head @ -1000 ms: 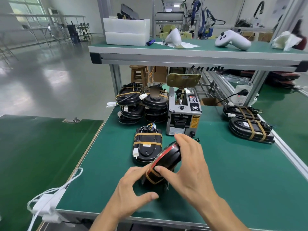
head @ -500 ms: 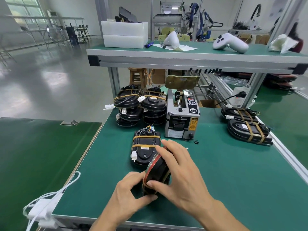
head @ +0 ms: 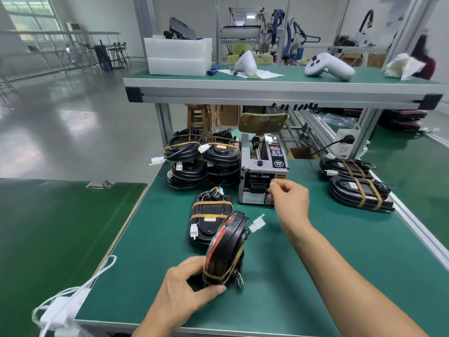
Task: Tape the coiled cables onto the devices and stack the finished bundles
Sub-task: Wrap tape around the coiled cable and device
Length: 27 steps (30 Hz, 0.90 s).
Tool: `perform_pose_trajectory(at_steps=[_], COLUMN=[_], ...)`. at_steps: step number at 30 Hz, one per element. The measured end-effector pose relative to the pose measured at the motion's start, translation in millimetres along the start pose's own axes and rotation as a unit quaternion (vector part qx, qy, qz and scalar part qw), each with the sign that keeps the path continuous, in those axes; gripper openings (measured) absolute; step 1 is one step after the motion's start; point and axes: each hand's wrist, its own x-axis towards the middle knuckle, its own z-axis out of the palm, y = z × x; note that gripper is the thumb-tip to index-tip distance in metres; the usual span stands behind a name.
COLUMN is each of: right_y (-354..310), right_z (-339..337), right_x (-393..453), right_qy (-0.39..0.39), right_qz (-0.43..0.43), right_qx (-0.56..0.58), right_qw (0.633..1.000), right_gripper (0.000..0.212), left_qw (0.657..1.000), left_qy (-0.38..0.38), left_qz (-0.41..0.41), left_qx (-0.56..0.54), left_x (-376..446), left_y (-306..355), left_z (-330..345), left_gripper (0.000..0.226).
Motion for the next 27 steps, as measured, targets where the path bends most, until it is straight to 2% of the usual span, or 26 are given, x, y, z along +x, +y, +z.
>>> perform_pose_trajectory(at_steps=[4,10,27], right_y=[3.9,7.1,9.3], right_z=[22.9,41.2,65.4], right_x=[16.1,21.6,43.4], right_qy=[-0.001,0.026,0.110], right_qz=[0.052,0.057,0.136], right_qx=[-0.003,0.007,0.061], right_qw=[0.999,0.998,0.983], right_gripper=[0.028,0.034,0.022], left_qw=[1.000,1.000,1.000], left_qy=[-0.005,-0.006,-0.008], left_qz=[-0.003,-0.004,-0.009], left_qx=[0.010,0.011,0.006], left_x=[0.6,0.4,-0.1], left_y=[-1.5,-1.6,1.0], left_z=[0.4,-0.4,-1.0], left_gripper=[0.042,0.042,0.041])
